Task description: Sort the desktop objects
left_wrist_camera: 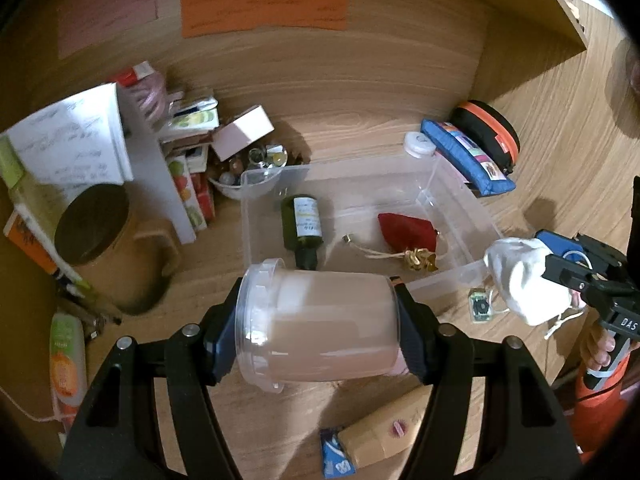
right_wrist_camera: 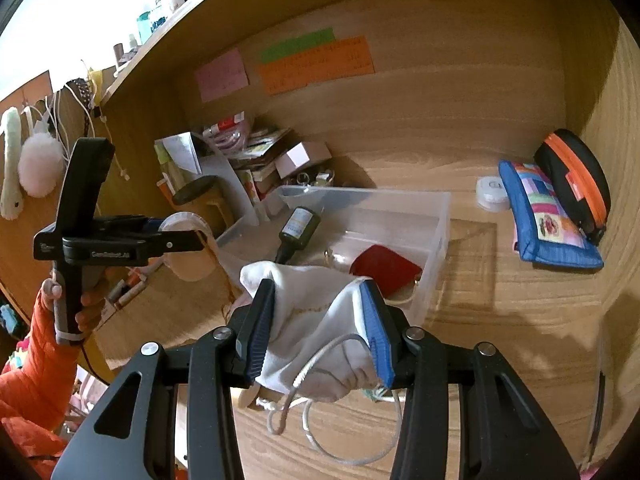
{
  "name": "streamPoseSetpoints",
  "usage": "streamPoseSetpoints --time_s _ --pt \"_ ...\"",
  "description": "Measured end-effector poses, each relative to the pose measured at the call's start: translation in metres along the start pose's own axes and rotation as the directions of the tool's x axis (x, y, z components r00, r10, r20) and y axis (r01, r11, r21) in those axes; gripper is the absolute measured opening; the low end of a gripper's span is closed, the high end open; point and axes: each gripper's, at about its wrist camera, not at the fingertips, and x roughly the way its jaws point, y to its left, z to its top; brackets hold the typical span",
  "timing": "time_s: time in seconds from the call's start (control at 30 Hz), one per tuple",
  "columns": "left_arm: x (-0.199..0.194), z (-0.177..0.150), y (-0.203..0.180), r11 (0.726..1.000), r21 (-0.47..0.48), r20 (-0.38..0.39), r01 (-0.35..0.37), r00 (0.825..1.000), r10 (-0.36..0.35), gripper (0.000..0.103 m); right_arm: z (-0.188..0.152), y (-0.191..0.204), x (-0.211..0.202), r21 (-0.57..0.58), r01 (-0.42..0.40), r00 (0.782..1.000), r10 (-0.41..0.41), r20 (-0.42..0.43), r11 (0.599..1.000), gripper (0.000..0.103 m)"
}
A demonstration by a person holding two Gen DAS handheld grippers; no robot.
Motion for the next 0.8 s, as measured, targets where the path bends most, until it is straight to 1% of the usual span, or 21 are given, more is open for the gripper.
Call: streamPoseSetpoints --time_s 0.07,0.13,0.17,0.2,0.27,0.37,0.4,0.5,0.53,0.57,0.6,0.63,0.7,0.77,0.8 --pt "0.005 0.004 -0.001 1.0 0.005 -0.006 0.006 1.0 -0.005 0.066 0.004 0.0 0.001 -0.001 -0.003 1.0 0.003 0.01 1.0 0.039" --pt "0.007 0.007 -0.004 1.0 0.01 -0.001 0.006 1.0 -0.006 0.066 0.009 0.001 0.003 -0.011 -0.008 1.0 0.008 0.019 1.0 0.035" --pt "0.008 0.01 -0.004 1.0 0.009 0.0 0.012 1.0 -0.012 0.066 0.011 0.001 0.005 -0.015 -0.012 1.0 0.012 0.02 1.0 0.027" --pt "0.01 0.012 -0.005 1.0 0.009 0.0 0.018 1.0 -0.018 0.066 0.014 0.001 0.008 -0.018 -0.012 1.0 0.012 0.016 1.0 0.024" --pt "0.015 0.016 -0.007 1.0 0.014 0.001 0.017 1.0 -0.017 0.066 0.018 0.002 0.015 -0.031 -0.004 1.0 0.004 0.013 1.0 0.024" --pt "0.025 0.023 -0.009 1.0 0.018 -0.003 0.008 1.0 -0.008 0.066 0.023 -0.002 0.034 -0.044 0.038 0.999 -0.039 -0.018 0.998 0.024" --pt "0.028 0.025 -0.009 1.0 0.015 -0.009 0.014 1.0 -0.014 0.066 0.024 -0.005 0.04 -0.037 0.04 0.999 -0.041 -0.031 0.998 0.024" --pt "0.034 0.025 -0.009 1.0 0.012 -0.019 0.027 0.999 -0.026 0.064 0.021 -0.014 0.046 0.004 0.002 0.997 -0.001 -0.073 1.0 0.024" --pt "0.035 0.025 -0.01 0.999 0.015 -0.024 0.03 0.999 -0.029 0.063 0.017 -0.016 0.045 0.013 -0.024 0.996 0.025 -0.084 1.0 0.024" --pt "0.036 0.024 -0.01 0.999 0.016 -0.017 0.034 0.999 -0.033 0.058 0.012 -0.016 0.042 0.004 -0.036 0.995 0.036 -0.092 0.999 0.025" --pt "0.035 0.025 -0.01 0.999 0.021 -0.014 0.034 0.999 -0.034 0.054 0.009 -0.014 0.04 -0.005 -0.035 0.995 0.034 -0.098 0.999 0.029" --pt "0.034 0.026 -0.011 0.999 0.024 -0.009 0.038 0.999 -0.038 0.053 0.003 -0.011 0.036 -0.023 -0.03 0.994 0.027 -0.109 0.999 0.033" --pt "0.031 0.029 -0.011 0.999 0.025 0.005 0.047 0.999 -0.047 0.053 -0.01 -0.006 0.028 -0.05 -0.024 0.993 0.018 -0.119 0.998 0.055" --pt "0.031 0.03 -0.009 0.999 0.029 0.009 0.044 0.999 -0.044 0.053 -0.02 -0.003 0.024 -0.065 -0.005 0.992 -0.003 -0.125 0.998 0.065" --pt "0.032 0.029 -0.009 0.999 0.029 0.007 0.046 0.999 -0.046 0.053 -0.025 -0.002 0.023 -0.071 -0.003 0.991 -0.006 -0.135 0.997 0.065"
